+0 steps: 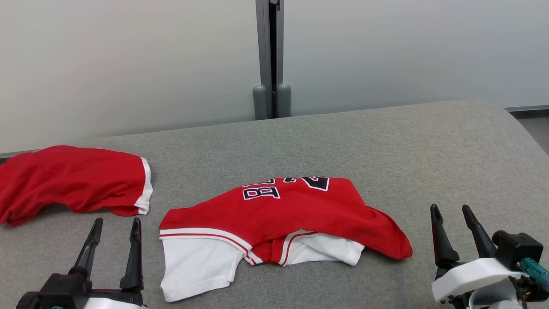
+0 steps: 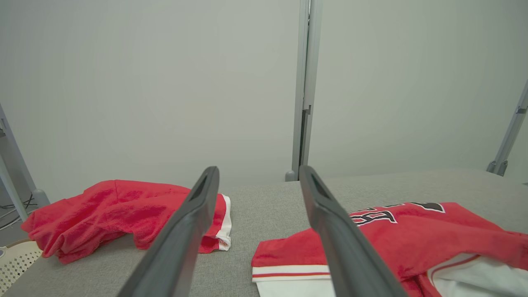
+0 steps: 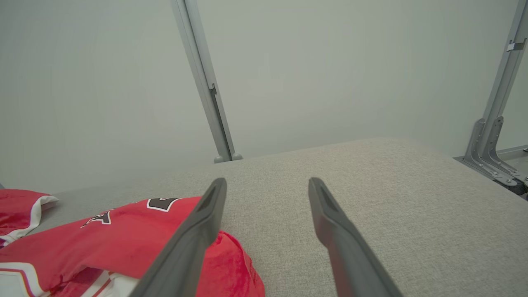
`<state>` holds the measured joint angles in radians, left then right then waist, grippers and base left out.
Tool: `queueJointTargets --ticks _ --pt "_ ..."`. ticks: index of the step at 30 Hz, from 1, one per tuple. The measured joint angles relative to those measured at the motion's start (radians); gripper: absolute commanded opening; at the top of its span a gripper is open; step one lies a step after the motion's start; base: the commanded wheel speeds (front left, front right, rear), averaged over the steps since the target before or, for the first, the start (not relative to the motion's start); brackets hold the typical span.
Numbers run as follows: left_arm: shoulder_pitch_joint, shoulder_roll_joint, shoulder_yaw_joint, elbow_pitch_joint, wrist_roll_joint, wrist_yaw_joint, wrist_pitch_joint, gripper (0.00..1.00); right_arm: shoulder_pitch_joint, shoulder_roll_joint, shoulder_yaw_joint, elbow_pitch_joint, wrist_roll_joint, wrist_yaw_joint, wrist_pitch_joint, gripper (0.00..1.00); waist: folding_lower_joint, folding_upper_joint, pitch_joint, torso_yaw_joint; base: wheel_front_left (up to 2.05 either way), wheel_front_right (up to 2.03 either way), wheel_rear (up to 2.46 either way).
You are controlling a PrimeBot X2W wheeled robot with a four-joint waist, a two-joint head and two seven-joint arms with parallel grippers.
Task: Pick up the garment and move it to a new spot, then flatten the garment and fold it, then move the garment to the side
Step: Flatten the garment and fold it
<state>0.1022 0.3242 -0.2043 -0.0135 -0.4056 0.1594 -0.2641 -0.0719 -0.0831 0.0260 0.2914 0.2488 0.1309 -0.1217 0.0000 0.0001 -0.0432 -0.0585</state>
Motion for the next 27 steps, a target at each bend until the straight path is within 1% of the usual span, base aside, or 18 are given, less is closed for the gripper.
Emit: queueJointTargets --ticks 9,14,17,22,27 --pt "-0.002 0.002 -0.006 0.007 0.0 0.0 0.001 1.0 0.0 0.0 -0.005 -0.007 -0.004 0.0 0.009 1.0 0.0 0.0 0.003 0.001 0.0 0.0 0.0" --pt "0.0 -0.004 -0.015 0.032 -0.034 -0.001 0.058 1.0 0.007 -0.004 0.003 0.007 0.0 0.0 0.044 1.0 0.0 0.0 0.007 0.003 0.0 0.0 0.0" --pt "0.008 -0.009 -0.025 0.064 -0.06 -0.009 0.107 1.0 0.014 -0.004 0.015 0.028 0.034 0.0 0.099 1.0 0.0 0.0 0.011 0.005 0.0 0.0 0.0" --pt "0.01 -0.016 -0.051 0.111 -0.1 -0.025 0.203 1.0 0.031 0.004 0.034 0.086 0.14 0.0 0.249 1.0 0.0 0.0 0.018 0.013 0.0 0.0 0.0" --pt "-0.006 -0.011 -0.067 0.125 -0.111 -0.035 0.249 1.0 0.024 0.011 0.015 0.116 0.205 0.0 0.314 1.0 0.0 0.0 0.031 0.021 0.0 0.0 0.0"
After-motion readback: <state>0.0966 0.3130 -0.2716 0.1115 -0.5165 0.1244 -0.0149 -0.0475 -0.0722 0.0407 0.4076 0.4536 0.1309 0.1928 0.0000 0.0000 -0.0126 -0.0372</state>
